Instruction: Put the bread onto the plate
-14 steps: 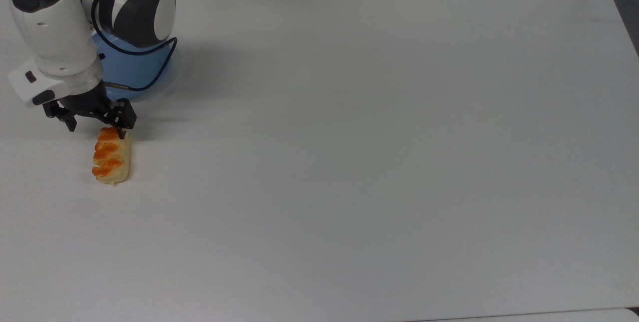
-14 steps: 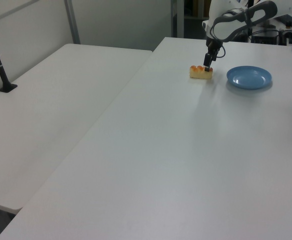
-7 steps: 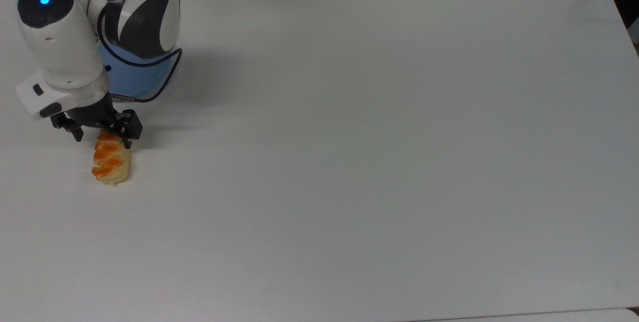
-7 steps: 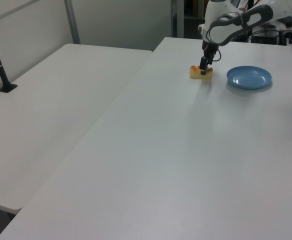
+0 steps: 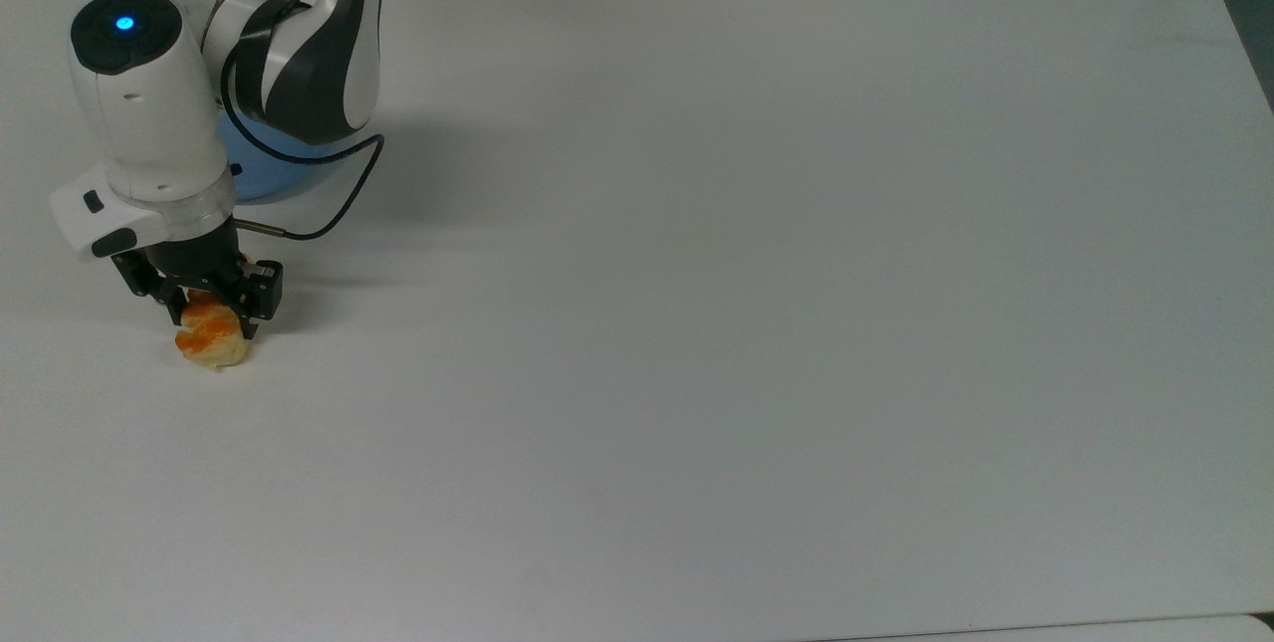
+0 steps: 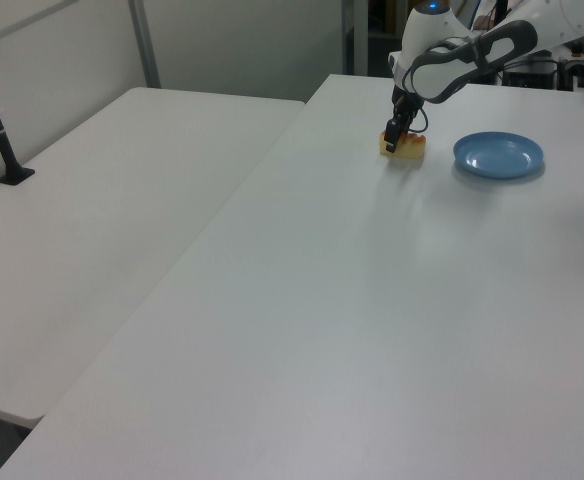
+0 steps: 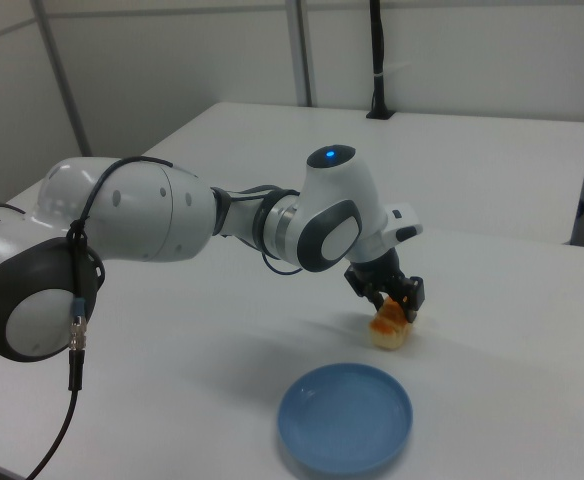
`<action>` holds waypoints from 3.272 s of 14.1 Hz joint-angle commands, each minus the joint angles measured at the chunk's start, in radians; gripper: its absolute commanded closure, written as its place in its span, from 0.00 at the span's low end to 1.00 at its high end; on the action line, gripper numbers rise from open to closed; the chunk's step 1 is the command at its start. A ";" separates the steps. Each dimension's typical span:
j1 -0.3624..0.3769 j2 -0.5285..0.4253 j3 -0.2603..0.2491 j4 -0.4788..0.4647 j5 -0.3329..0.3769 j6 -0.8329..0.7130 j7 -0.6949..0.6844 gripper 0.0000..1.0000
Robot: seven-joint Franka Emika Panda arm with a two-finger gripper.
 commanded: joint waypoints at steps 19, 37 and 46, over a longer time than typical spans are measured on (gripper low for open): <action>-0.119 -0.540 -0.006 -0.583 0.008 -0.104 -0.516 0.62; -0.162 -0.514 -0.015 -0.752 0.205 0.195 -0.499 0.00; -0.064 -0.529 -0.006 -0.380 0.203 -0.328 -0.334 0.00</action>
